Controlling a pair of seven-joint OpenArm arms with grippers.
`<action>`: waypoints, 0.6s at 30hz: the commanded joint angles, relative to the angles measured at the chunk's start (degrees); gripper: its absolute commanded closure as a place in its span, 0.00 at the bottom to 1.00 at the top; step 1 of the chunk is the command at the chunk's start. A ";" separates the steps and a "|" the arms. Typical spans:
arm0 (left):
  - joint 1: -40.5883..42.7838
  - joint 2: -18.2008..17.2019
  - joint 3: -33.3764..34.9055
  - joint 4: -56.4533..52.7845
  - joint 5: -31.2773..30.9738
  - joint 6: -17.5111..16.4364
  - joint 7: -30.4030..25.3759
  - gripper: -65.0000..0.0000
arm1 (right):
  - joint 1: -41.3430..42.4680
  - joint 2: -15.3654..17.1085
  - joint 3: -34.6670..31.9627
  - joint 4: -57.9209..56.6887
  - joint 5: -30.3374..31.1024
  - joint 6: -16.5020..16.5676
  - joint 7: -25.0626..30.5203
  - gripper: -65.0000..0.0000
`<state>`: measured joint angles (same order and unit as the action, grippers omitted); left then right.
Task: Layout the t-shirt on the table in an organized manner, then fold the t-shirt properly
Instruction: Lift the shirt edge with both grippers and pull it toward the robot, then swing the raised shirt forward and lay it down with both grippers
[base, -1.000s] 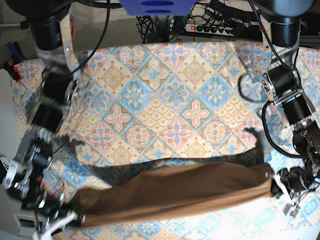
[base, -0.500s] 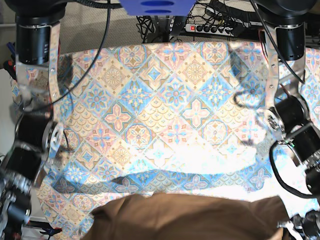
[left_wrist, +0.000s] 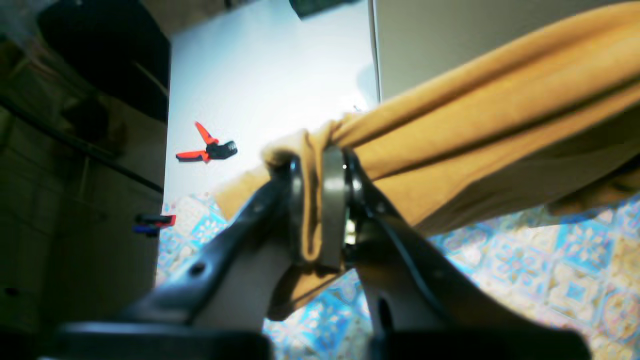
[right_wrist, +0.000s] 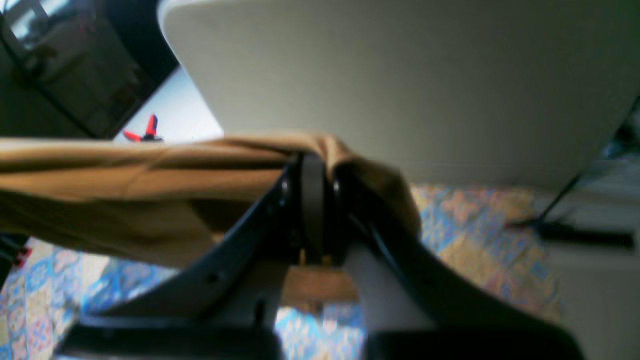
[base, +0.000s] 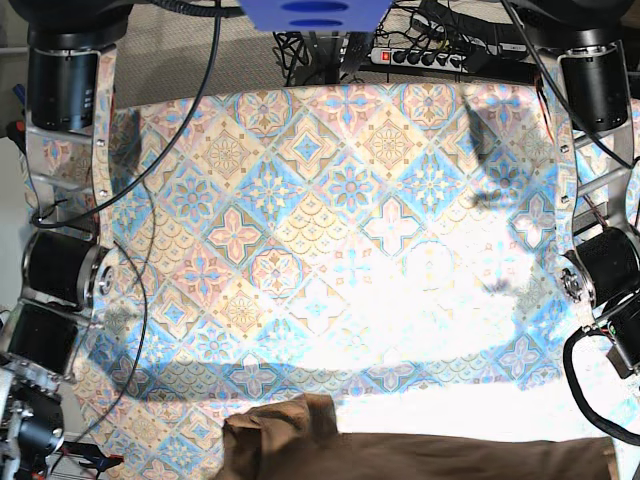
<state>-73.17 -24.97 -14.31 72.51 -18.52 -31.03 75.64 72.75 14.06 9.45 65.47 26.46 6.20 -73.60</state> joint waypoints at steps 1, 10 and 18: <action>-1.83 -0.13 0.11 0.59 0.02 1.00 -0.87 1.00 | 2.05 0.92 0.17 0.68 -0.39 -0.17 1.03 1.00; -1.83 -0.13 0.20 0.50 0.02 2.23 -0.52 1.00 | 2.05 4.70 0.09 -0.11 -0.39 -0.17 0.77 1.00; -1.83 -0.22 0.20 0.50 0.02 2.23 -0.52 1.00 | 2.05 4.70 0.09 -0.11 -0.39 -0.17 0.77 1.00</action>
<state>-72.66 -24.45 -14.02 72.31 -19.31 -29.10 76.34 72.29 18.28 9.30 64.60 26.52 6.37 -74.85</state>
